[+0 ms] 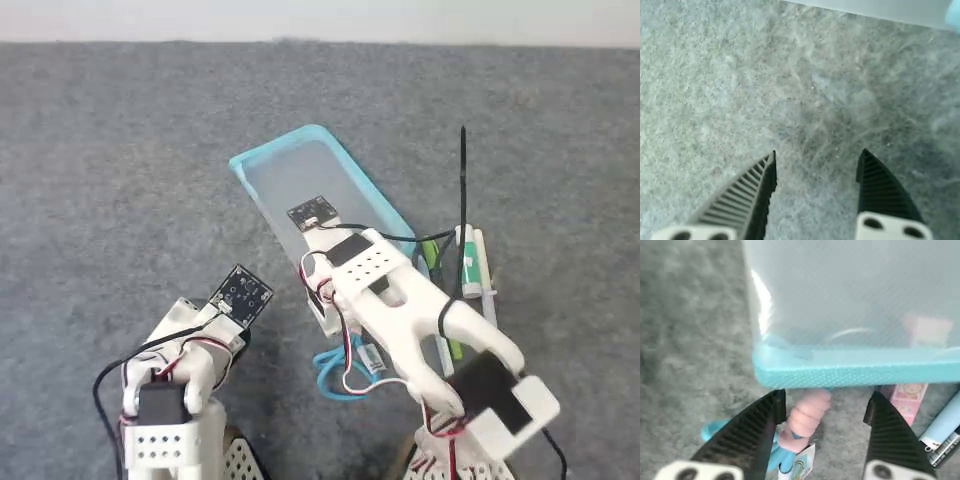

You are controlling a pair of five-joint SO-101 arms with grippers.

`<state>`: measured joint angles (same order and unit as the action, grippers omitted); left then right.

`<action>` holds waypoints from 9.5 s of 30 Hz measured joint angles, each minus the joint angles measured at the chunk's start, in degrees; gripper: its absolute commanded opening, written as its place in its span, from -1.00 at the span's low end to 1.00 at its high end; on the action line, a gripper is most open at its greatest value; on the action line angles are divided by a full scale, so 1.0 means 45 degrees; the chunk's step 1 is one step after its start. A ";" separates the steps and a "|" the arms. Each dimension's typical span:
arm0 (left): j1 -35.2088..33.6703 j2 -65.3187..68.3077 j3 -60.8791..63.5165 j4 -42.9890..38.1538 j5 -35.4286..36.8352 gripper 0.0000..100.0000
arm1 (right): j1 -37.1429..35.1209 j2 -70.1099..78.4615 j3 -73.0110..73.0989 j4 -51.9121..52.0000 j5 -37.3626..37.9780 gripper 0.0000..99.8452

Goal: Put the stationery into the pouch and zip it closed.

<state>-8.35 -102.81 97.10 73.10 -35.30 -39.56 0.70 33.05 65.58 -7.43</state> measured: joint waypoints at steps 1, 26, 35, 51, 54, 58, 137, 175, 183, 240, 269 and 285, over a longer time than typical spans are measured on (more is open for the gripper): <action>0.0000 0.0000 0.0000 0.0000 0.0000 -0.51 | 0.0020 0.0078 0.0000 -0.0039 0.0000 -0.61; -0.0332 0.0000 0.0000 -0.2110 -0.0039 -0.51 | 0.2188 -0.2696 -0.0195 -0.0567 0.3810 -0.99; -0.1114 0.0000 -0.1133 -0.3614 0.2872 -0.48 | 0.2540 -0.6623 -0.0293 -0.0430 0.4259 -0.99; 0.4513 0.6720 -0.7306 -0.2501 0.5646 -0.26 | 0.1114 -0.7912 0.0508 -0.1035 0.4337 -0.99; 0.4611 0.6720 -0.7111 -0.2911 0.5744 -0.26 | 0.0918 -0.7912 0.0508 -0.1035 0.4337 -0.99; 0.4103 0.6759 -0.6310 -0.3966 0.5880 -0.26 | 0.0430 -0.7912 0.0488 -0.0801 0.4708 -0.99; 0.3263 0.6857 -0.5216 -0.5138 0.6232 -0.26 | -0.0430 -0.9553 0.3497 -0.2657 0.4103 -0.99; 0.3770 0.4298 -0.4200 -0.3966 0.5294 -0.26 | 0.0274 -0.8459 0.1328 -0.0352 0.5040 -0.99; 0.3810 0.5138 -0.4200 -0.4806 0.5294 -0.26 | 0.0274 -0.8615 0.1074 0.0527 0.5040 -0.99; 0.3497 0.5587 -0.5372 -0.2657 0.5372 -0.26 | 0.0059 -0.9123 0.1016 0.0664 0.5079 -0.99; 0.2716 1.0901 -0.5431 -0.7853 0.5509 -0.26 | -0.0508 -0.9104 0.0449 0.1602 0.5099 -0.99; 0.2149 1.1350 -0.5685 -0.7873 0.6193 -0.26 | 0.0664 -0.9123 0.2540 0.1133 0.5705 -0.99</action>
<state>1.32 -51.74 71.52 37.67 -7.43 -36.57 -40.35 44.48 70.68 18.24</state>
